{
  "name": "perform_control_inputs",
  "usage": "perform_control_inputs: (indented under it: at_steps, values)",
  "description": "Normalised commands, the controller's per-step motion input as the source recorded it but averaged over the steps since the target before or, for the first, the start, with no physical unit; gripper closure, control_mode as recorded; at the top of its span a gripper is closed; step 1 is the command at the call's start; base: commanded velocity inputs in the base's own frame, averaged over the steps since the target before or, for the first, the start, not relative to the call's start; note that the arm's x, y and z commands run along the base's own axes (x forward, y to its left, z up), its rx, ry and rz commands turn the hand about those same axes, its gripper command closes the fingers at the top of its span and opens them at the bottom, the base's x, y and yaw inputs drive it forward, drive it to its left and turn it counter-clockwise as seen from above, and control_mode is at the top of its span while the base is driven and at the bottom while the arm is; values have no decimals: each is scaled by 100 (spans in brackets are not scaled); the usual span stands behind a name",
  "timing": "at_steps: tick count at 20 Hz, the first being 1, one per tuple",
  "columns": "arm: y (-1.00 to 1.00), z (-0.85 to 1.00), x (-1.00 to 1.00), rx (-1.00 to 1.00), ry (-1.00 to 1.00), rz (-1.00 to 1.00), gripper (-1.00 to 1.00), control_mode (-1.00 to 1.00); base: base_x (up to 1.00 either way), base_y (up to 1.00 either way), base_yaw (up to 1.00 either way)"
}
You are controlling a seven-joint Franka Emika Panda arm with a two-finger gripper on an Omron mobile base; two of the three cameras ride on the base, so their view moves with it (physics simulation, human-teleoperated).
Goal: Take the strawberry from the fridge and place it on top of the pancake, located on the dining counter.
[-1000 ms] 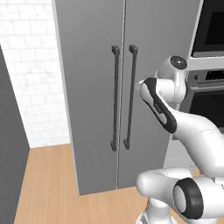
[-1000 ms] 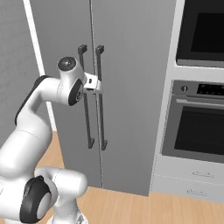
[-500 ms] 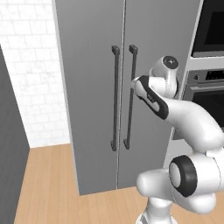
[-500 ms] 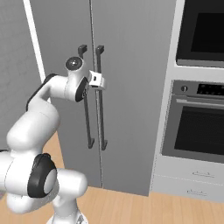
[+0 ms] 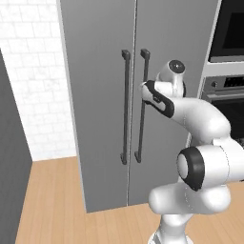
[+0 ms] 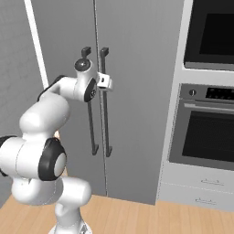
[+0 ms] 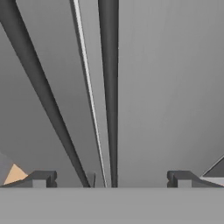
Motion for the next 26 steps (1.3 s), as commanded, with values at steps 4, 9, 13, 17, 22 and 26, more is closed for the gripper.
perform_control_inputs:
  at_steps: [4, 9, 13, 17, 22, 26]
  values:
    - [1, -17, 56, 0, 0, -3, -100, -100, 0, 0, 0]
    - [1, -16, 56, 0, 0, -1, -100, -100, 0, 0, 0]
    - [0, -24, 58, 0, 0, -1, -100, -100, 0, 0, 0]
    - [0, -25, 59, 0, 0, -1, -100, -100, 0, 0, 0]
    - [1, -18, 58, 0, 0, -1, -100, -100, 0, 0, 0]
    - [2, -19, 56, 0, 0, -1, -100, -100, 0, 0, 0]
